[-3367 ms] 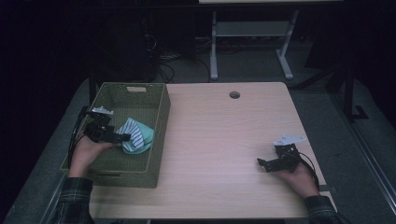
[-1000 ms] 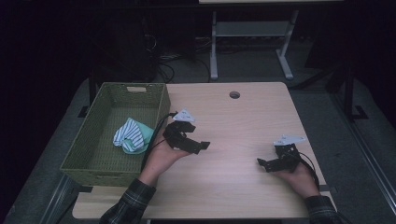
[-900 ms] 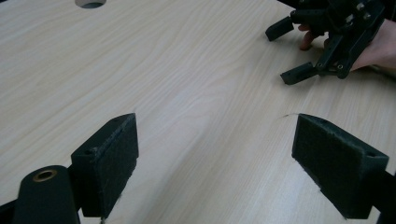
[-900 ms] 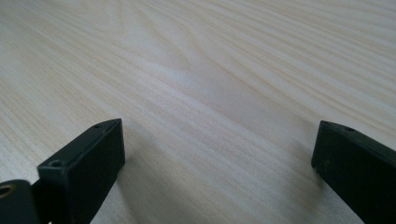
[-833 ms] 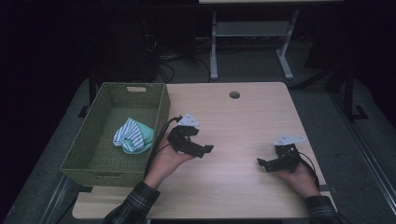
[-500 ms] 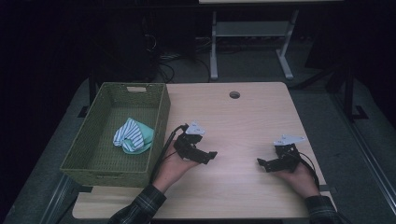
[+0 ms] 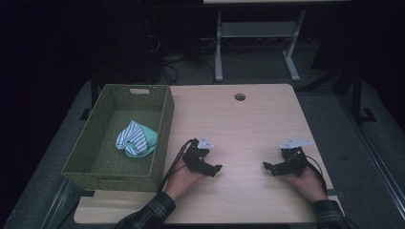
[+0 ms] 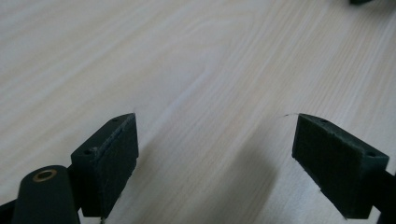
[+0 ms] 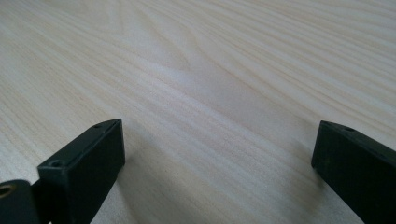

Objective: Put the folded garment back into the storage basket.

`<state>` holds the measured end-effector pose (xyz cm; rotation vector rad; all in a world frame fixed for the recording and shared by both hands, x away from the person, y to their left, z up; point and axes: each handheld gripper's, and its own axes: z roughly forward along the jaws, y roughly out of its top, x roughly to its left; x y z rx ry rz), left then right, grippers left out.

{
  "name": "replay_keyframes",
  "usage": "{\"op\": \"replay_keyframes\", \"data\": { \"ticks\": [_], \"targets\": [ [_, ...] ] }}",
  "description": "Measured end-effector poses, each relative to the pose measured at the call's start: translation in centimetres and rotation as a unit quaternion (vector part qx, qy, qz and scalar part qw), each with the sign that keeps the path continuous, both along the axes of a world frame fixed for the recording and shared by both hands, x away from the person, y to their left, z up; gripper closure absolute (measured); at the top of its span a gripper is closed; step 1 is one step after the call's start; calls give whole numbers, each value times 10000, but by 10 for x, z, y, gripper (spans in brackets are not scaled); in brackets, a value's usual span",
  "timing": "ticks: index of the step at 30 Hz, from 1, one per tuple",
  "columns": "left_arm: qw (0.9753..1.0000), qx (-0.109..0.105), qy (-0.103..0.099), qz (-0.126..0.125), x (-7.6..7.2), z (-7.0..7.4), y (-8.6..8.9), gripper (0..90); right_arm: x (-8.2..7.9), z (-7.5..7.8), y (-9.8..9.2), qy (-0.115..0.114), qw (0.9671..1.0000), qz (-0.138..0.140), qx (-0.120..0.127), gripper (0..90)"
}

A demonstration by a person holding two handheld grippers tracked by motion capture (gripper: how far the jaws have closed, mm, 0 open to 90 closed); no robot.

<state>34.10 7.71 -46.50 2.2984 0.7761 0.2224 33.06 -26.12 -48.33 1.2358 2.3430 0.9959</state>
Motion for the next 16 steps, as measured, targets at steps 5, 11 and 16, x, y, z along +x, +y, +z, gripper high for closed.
{"op": "replay_keyframes", "data": {
  "ticks": [5, 11, 16],
  "targets": [
    [9996, 192, -229, -13, -3, -7, -3, 133, 0, 0, 0, -3, 10000, 22, 0, 22],
    [9993, -2, -381, -20, -5, -11, 1, 124, 0, 0, 0, -4, 10000, 23, -1, 22],
    [9989, -121, -450, -42, -6, -14, 3, 123, 0, 0, 0, -3, 10000, 23, 0, 22]
  ]
}}
